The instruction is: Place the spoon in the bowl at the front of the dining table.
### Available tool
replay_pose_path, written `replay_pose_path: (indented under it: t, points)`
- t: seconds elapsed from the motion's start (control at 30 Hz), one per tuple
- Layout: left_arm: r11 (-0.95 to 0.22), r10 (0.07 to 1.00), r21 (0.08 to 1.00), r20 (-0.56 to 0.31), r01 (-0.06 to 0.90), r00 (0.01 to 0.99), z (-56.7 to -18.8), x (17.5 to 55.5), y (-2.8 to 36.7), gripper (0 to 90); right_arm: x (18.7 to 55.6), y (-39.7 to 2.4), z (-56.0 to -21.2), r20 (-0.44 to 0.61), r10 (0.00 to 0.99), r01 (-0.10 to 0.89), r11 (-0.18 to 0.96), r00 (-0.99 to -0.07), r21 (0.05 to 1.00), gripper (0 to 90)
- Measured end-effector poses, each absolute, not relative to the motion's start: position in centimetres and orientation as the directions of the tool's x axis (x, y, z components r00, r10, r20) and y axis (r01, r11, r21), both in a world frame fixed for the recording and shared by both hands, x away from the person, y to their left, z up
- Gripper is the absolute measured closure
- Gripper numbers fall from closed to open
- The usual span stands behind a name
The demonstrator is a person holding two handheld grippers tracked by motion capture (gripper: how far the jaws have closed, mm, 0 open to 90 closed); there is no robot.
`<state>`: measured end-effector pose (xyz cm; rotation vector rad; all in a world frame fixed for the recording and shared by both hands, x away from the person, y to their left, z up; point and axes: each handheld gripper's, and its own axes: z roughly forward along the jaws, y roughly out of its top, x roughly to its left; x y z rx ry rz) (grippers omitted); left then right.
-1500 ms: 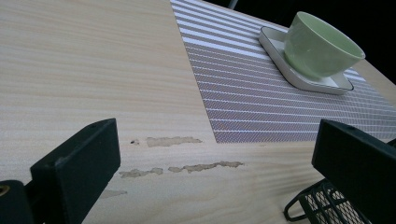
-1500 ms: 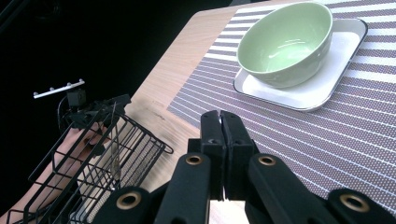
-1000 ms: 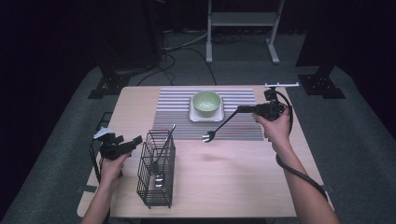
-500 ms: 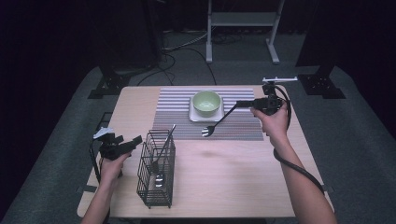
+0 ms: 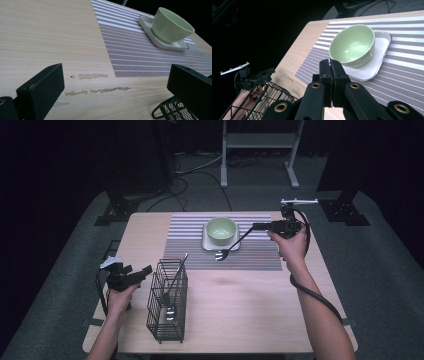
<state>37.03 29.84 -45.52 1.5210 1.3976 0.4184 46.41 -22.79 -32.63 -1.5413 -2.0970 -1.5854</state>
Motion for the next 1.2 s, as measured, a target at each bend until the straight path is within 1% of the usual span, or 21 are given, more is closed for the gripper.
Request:
replay_pose_path:
  t: [0.33,0.8,1.2]
  points:
    - [0.156,0.893,0.818,-0.356,0.553,0.275,-45.5,37.0,29.9,0.0,47.1,-22.0,-32.2,0.578,0.653,0.735,-0.048,-0.49,0.677,88.8]
    - [0.156,0.892,0.817,-0.357,0.555,0.276,-45.6,37.1,29.8,0.0,48.3,-21.8,-33.1,0.593,0.663,0.741,-0.084,-0.457,0.666,88.8]
    - [0.154,0.892,0.818,-0.356,0.554,0.278,-45.5,37.1,29.8,0.0,48.8,-22.1,-32.9,0.592,0.68,0.733,-0.118,-0.432,0.67,88.8]
